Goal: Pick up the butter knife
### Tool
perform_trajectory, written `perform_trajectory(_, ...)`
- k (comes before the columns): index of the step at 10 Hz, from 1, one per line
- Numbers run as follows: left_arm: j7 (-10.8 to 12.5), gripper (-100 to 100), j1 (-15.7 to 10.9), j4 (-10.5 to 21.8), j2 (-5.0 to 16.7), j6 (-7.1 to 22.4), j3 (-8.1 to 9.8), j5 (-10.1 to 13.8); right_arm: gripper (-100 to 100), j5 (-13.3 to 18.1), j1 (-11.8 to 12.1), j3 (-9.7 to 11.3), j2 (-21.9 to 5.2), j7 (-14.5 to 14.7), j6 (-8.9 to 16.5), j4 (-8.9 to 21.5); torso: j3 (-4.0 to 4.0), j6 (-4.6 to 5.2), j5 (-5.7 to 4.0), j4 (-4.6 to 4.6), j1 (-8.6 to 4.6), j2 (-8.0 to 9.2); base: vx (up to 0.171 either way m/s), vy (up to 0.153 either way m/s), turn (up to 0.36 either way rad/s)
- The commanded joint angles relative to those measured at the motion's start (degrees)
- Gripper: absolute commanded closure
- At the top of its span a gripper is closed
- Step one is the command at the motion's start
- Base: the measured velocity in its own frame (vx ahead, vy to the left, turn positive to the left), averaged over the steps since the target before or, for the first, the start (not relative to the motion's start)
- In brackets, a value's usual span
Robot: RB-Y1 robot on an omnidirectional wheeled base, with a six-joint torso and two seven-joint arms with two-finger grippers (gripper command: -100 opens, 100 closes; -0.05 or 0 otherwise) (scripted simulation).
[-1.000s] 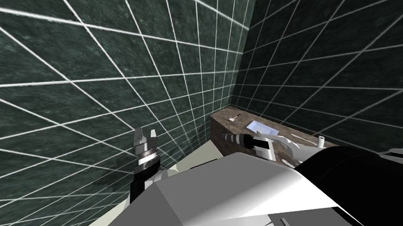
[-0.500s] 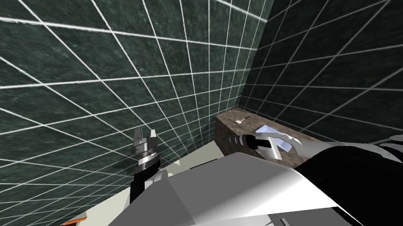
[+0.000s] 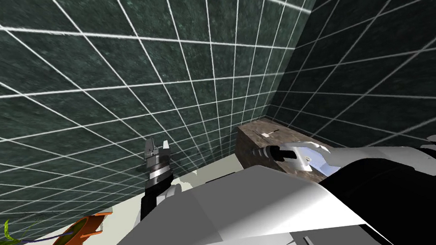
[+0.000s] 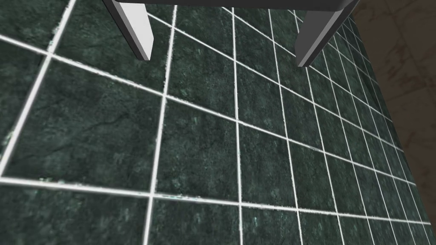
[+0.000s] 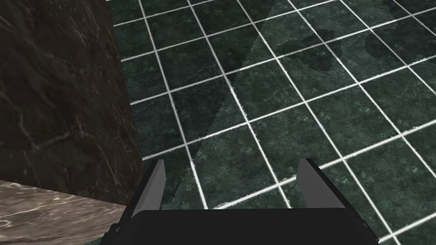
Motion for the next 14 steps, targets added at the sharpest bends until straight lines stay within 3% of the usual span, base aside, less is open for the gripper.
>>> perform_trajectory(1,0.0,0,0.0,0.0,0.0,0.0,0.0,0.0,-100,-0.2,-0.1,0.6,-2.0,-0.6,0.6,0.7,0.0,0.0,0.0,0.0,0.0,0.0,0.02,-0.017,0.176)
perform_trajectory(3,0.0,0,0.0,0.0,0.0,0.0,0.01,0.0,-100,-0.6,-0.8,4.0,-6.4,-2.4,3.1,3.1,-0.02,0.04,-0.01,-0.01,-0.06,-0.05,0.041,-0.025,0.312)
perform_trajectory(6,0.0,0,0.0,0.0,0.0,0.0,0.01,0.0,-100,-0.8,-1.1,5.7,-9.9,-3.3,4.2,4.3,-0.06,0.04,-0.02,-0.02,-0.09,-0.1,0.035,-0.032,0.198)
perform_trajectory(7,0.0,0,0.0,0.0,0.0,0.0,0.01,0.0,-100,-0.9,-1.3,7.4,-12.0,-4.3,5.3,5.6,-0.04,0.1,-0.03,-0.01,-0.09,-0.07,0.03,-0.032,0.273)
perform_trajectory(8,0.0,0,0.0,0.0,0.0,0.0,0.01,0.0,-100,-0.9,-1.3,7.4,-12.2,-4.3,5.3,5.6,-0.04,0.05,-0.02,-0.01,-0.09,-0.06,0.027,-0.038,0.121)
perform_trajectory(9,0.0,0,0.0,0.0,0.0,0.0,0.02,0.0,-100,-1.1,-1.4,9.1,-14.3,-5.3,6.3,6.8,-0.03,0.1,-0.02,0.0,-0.09,-0.05,0.034,-0.047,0.186)
perform_trajectory(11,0.0,0,0.0,0.0,0.0,0.0,0.02,0.0,-100,-1.1,-1.4,9.1,-14.3,-5.3,6.3,6.8,-0.03,0.1,-0.04,-0.01,-0.12,-0.06,0.022,-0.03,0.07)
perform_trajectory(14,0.0,0,0.0,0.0,0.0,0.0,0.01,0.0,-100,-1.5,-1.3,13.8,-19.2,-8.1,8.6,10.3,-0.05,0.06,-0.03,-0.01,-0.19,-0.09,0.033,-0.068,0.273)
